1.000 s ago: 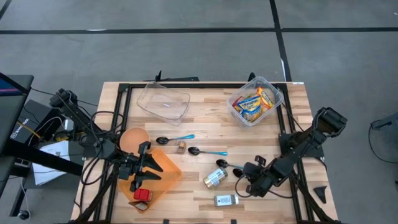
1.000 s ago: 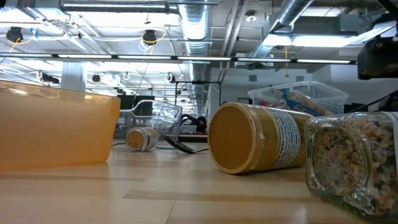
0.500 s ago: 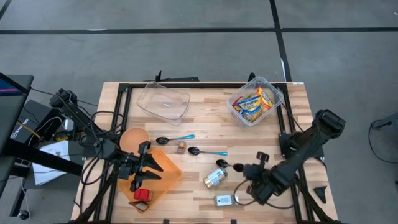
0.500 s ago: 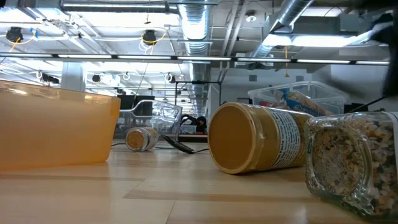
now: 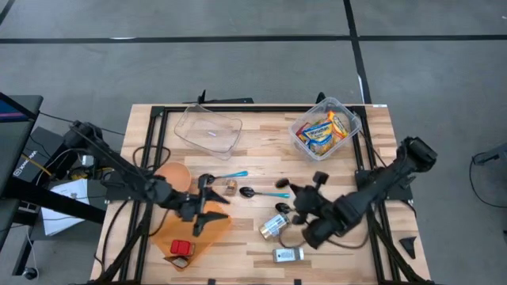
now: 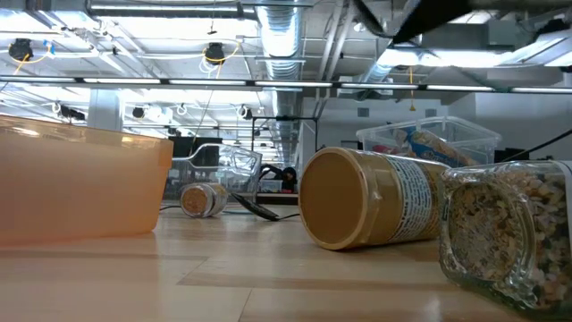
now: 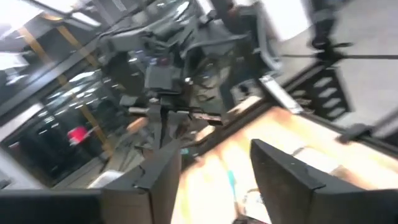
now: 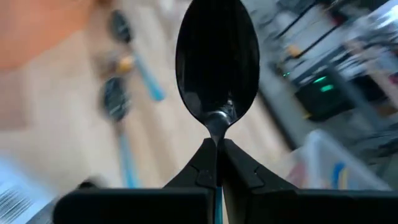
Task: Pick & Place Food Item
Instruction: Put the blue spoon into the left transparent bin
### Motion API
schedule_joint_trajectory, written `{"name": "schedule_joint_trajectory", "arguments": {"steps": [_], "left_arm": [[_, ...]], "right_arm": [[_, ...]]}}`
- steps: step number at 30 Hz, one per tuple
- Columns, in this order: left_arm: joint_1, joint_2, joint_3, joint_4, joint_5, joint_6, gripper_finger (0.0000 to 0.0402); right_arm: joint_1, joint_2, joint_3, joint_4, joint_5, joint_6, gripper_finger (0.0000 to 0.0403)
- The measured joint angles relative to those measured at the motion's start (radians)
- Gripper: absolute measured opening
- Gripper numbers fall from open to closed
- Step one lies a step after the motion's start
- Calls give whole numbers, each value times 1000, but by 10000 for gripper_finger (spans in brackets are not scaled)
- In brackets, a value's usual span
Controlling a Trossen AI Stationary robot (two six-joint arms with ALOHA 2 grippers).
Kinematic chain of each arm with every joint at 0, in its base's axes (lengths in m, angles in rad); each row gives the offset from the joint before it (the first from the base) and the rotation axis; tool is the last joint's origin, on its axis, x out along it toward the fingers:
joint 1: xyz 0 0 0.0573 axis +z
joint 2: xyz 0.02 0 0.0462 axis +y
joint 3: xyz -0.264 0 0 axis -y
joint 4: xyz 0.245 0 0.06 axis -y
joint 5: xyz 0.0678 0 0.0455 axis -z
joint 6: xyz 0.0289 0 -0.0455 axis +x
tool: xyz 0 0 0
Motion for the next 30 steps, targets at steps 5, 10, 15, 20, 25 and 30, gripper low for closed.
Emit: {"name": "schedule_joint_trajectory", "arguments": {"steps": [5,10,15,20,25,30], "left_arm": [[78,112,0,226,-13,-35,236],[158,207,0,361,-24,-127,252],[184,262,0,413,-24,-132,238],[189,276,0,458,-24,-136,212],[189,273,0,457,-24,-177,195],[205,272,0,457,-51,-198,187]], "right_arm": [[-69,16,1,216,69,-251,0],[-104,85,5,500,134,-546,0],[-123,139,2,647,181,-706,0],[-141,182,2,735,223,-785,0],[-154,193,4,813,248,-823,0],[-151,225,5,943,252,-961,1]]}}
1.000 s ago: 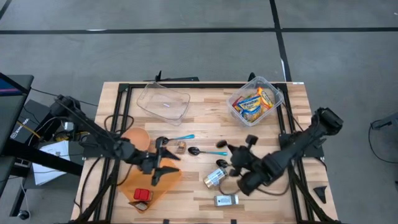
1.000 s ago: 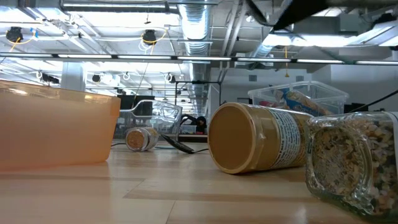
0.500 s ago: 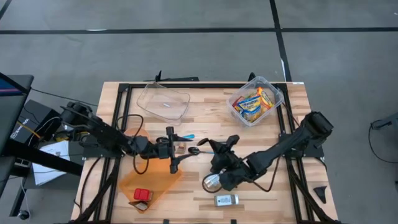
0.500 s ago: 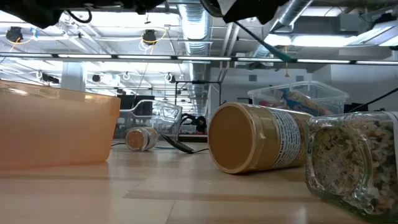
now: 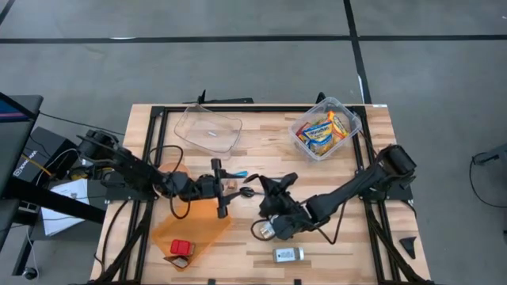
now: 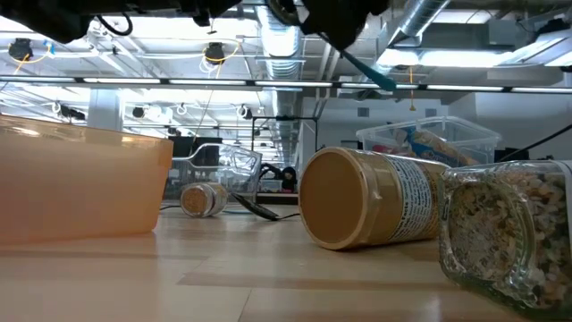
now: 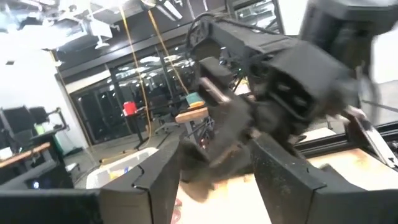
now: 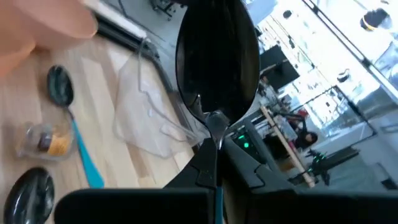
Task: Pick & Place Food Item
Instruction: Put the blue spoon into the left transparent bin
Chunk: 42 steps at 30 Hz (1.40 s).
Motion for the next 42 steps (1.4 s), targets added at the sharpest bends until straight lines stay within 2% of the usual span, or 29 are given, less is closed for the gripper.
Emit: {"name": "schedule_joint_trajectory", "arguments": {"steps": [6,12,18,23,26,30,34,42], "left_arm": [[33,0,0,-24,-5,-67,188],[56,1,0,-66,-4,-110,174],[56,1,0,-72,0,-113,122],[56,1,0,-72,-13,-112,54],[56,1,0,-76,-57,-114,11],[55,1,0,-80,-98,-114,4],[54,1,0,-81,-129,-107,3],[33,1,0,-65,-373,20,1]], "right_arm": [[-3,61,15,148,14,-173,1],[-1,101,59,169,76,-261,1],[6,101,72,173,122,-273,1],[13,101,72,179,143,-275,1],[14,101,72,181,145,-274,0],[13,101,72,179,131,-271,15],[16,101,71,177,118,-270,49],[34,101,71,179,40,-262,101]]}}
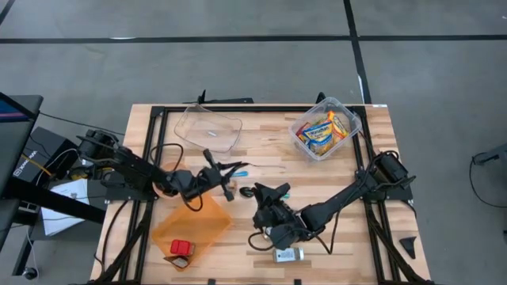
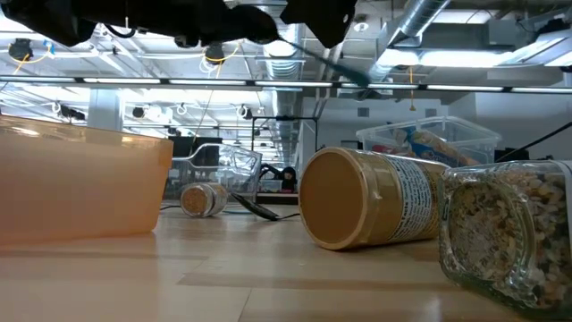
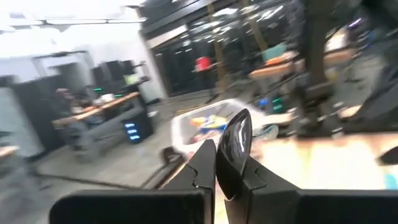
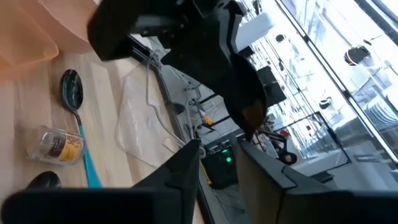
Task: Pick & Place Food Item
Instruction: Put the blue spoon into the left transparent bin
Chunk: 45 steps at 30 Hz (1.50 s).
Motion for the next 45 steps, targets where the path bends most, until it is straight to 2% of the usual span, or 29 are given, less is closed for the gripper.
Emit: {"name": "schedule_joint_trajectory", "arguments": {"steps": [6,12,19,24,27,31,34,38,42,45], "left_arm": [[-29,0,0,51,-229,252,1],[-49,-18,0,109,-472,537,2],[-52,-159,-12,-106,-568,522,2],[-24,-241,-46,-132,-580,515,3],[34,-283,-65,-138,-542,520,3],[150,-319,-67,-149,-416,537,4],[244,-337,-43,-235,-364,573,4],[335,-339,39,-530,-281,542,4],[394,-338,179,-864,-38,364,3],[427,-338,293,-1040,65,311,2]], "right_arm": [[13,0,0,0,9,-9,126],[20,0,0,-9,53,-19,129],[33,-19,0,-13,59,-17,128],[40,-29,0,-7,60,-17,127],[39,-38,-2,-11,59,-30,127],[37,-52,-2,-19,58,-36,127],[37,-64,0,-11,60,-41,127],[38,-84,-1,-33,56,-38,127],[38,-91,-2,-48,56,-42,125],[38,-95,-1,-52,57,-42,123]]}}
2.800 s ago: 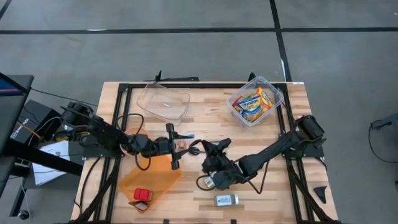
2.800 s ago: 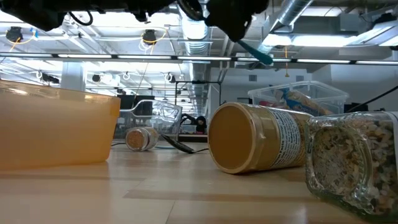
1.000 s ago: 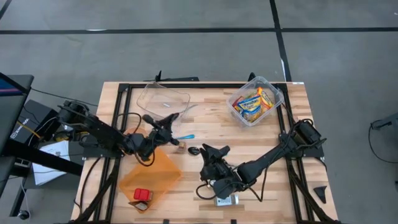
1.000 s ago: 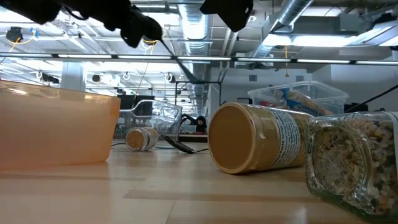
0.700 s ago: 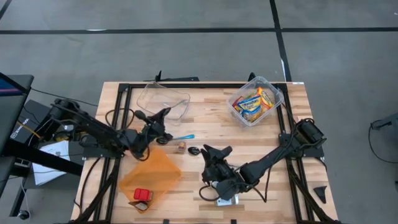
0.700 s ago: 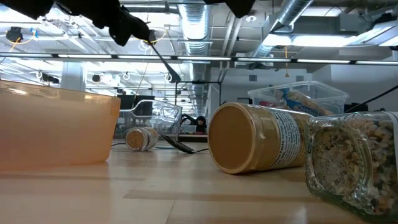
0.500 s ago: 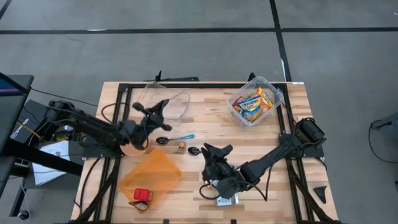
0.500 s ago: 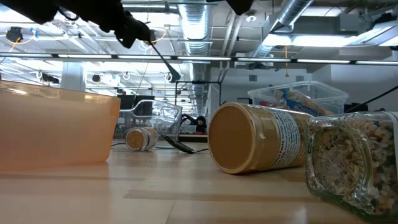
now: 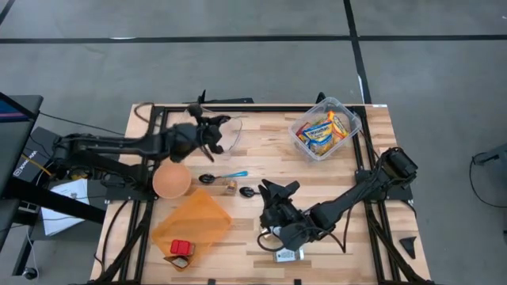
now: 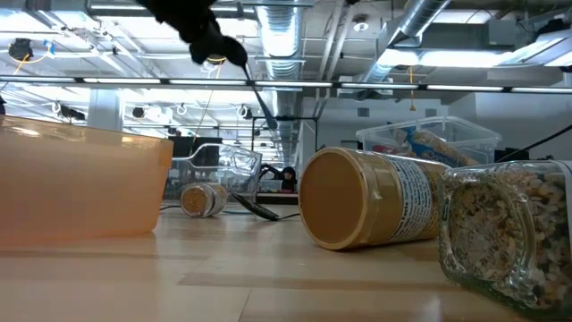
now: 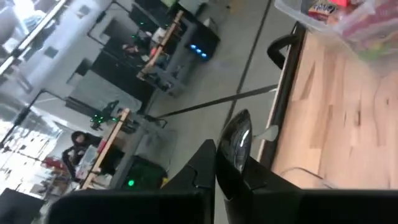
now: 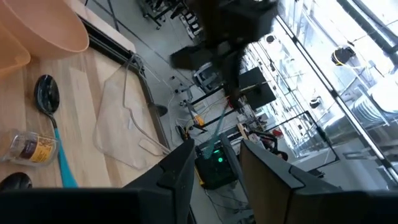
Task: Pick & Place Food Item
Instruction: Put the blue spoon into the left transparent bin
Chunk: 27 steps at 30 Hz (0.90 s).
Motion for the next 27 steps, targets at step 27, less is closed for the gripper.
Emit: {"name": "schedule_joint_trajectory", "arguments": {"steps": [27], "left_arm": [[180,444,431,-1136,68,-71,2]], "right_arm": [[-14,2,0,-54,3,19,123]]}}
